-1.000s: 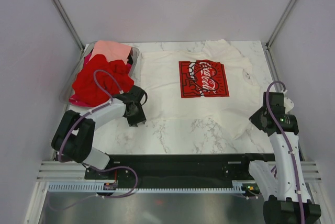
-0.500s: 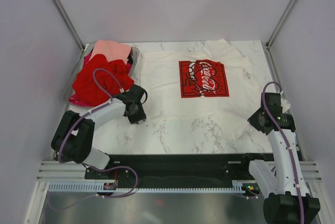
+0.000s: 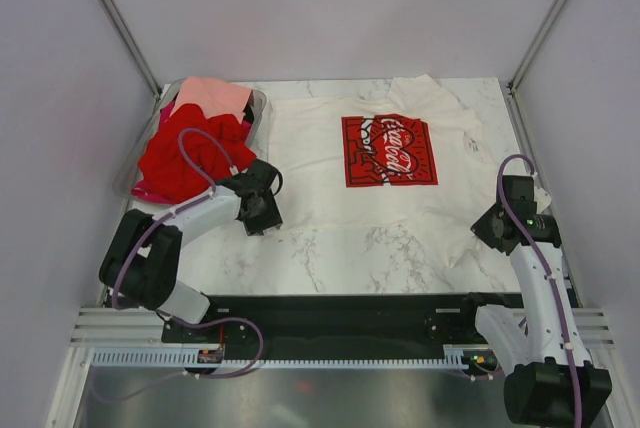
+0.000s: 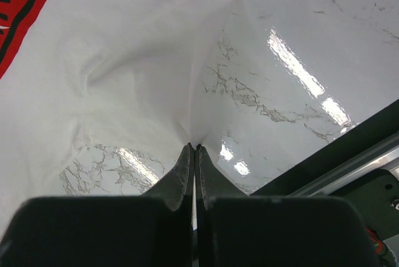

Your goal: Fold and stack the t-shirts

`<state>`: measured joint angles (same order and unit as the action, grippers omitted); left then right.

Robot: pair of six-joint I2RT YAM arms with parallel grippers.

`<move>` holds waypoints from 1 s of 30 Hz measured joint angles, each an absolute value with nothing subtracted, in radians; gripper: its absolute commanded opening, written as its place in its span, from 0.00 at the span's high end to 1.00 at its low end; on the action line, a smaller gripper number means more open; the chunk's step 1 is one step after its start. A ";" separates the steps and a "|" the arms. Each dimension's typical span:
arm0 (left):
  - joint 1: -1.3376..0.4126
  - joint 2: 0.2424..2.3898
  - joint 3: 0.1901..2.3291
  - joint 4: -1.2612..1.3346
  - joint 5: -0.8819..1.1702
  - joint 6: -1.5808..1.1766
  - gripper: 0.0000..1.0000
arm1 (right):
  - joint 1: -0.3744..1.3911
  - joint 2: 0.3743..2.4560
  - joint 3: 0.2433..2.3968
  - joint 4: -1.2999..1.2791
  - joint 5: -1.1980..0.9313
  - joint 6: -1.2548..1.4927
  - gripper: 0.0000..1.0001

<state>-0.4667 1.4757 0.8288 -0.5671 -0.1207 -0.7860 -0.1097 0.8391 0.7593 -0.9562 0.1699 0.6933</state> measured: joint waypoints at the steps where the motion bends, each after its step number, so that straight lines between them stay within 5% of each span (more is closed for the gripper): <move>1: -0.467 1.497 0.830 -0.566 -0.121 -0.784 0.48 | -0.110 0.839 0.759 -0.955 0.169 0.692 1.00; 5: -0.467 1.552 0.854 -0.566 -0.123 -0.772 0.52 | -0.110 0.839 0.759 -0.952 0.163 0.686 1.00; 11: -0.466 1.576 0.870 -0.570 -0.133 -0.755 0.73 | -0.110 0.839 0.759 -0.950 0.159 0.683 1.00; 15: -0.466 1.578 0.873 -0.554 -0.125 -0.751 0.98 | -0.110 0.839 0.759 -0.950 0.157 0.683 1.00; 30: -0.459 1.316 0.818 -0.590 -0.060 -0.750 0.98 | -0.110 0.807 0.815 -1.018 0.062 0.711 1.00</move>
<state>-0.4587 1.3159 0.8185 -0.5903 -0.0601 -0.7502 -0.1097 0.8066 0.8146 -1.0176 0.0616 0.7113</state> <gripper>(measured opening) 0.038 0.010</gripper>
